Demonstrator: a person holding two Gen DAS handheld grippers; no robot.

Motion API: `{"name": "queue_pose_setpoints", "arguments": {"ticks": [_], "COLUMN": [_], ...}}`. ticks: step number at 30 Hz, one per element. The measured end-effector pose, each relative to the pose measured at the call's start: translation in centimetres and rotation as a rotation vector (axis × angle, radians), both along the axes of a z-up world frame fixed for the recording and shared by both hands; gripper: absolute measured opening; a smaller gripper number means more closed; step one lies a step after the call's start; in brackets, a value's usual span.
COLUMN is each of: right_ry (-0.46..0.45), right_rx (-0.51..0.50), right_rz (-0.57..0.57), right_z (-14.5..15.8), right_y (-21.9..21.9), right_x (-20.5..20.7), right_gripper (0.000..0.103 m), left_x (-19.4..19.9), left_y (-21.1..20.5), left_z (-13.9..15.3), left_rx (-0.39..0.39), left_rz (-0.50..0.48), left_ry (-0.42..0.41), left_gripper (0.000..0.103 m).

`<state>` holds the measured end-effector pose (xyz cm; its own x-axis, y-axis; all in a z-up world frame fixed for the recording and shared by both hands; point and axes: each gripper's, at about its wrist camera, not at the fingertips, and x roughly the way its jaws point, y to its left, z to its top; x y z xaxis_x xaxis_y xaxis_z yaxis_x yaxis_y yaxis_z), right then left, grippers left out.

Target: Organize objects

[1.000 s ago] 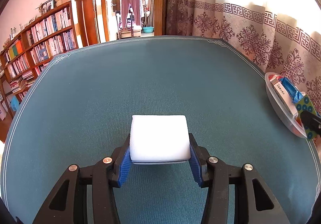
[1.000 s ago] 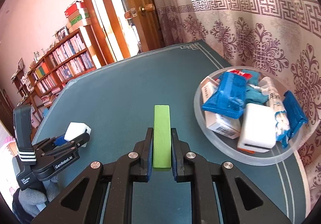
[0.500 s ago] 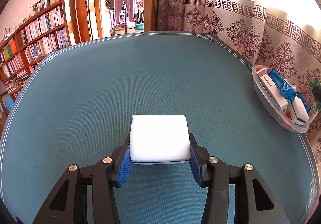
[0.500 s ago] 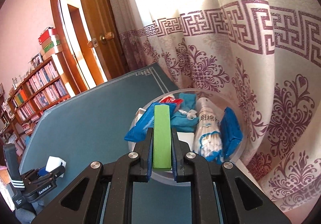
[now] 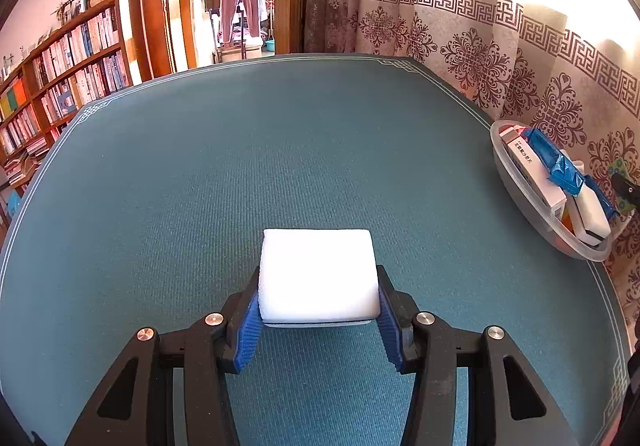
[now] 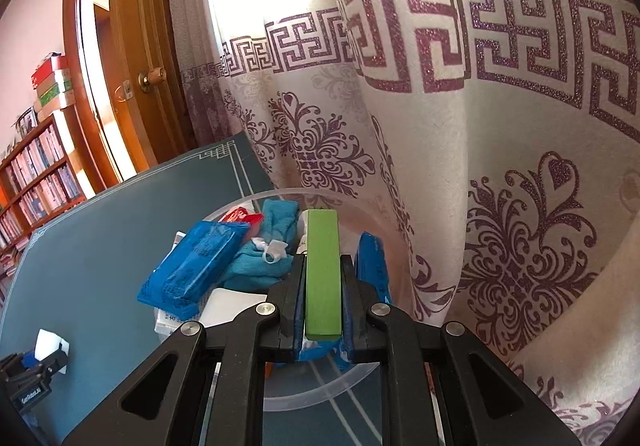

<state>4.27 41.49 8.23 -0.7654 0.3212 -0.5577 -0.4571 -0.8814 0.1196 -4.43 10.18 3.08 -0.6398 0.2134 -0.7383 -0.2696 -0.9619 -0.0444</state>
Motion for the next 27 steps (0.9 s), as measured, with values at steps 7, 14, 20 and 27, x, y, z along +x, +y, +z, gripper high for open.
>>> {"name": "queue_pose_setpoints", "arguments": {"ticks": [7, 14, 20, 27], "right_ry": [-0.013, 0.001, 0.027, 0.021], "right_rx": [0.026, 0.047, 0.083, 0.061], "right_rz": [-0.017, -0.021, -0.010, 0.006], "right_z": [-0.9, -0.5, 0.1, -0.4], "right_y": [0.4, -0.1, -1.6, -2.0], "right_x": [-0.1, 0.5, 1.6, 3.6], "right_gripper": [0.016, 0.016, 0.016, 0.017], "left_x": [0.0, 0.1, 0.3, 0.6], "left_y": [0.4, 0.6, 0.9, 1.2], "left_z": [-0.2, -0.1, 0.1, 0.3], "left_rx": [-0.006, -0.003, 0.001, 0.002], "left_rz": [-0.006, -0.008, -0.017, -0.030], "left_ry": [-0.006, -0.005, -0.003, 0.003], "left_gripper": [0.053, 0.053, 0.053, 0.053]}}
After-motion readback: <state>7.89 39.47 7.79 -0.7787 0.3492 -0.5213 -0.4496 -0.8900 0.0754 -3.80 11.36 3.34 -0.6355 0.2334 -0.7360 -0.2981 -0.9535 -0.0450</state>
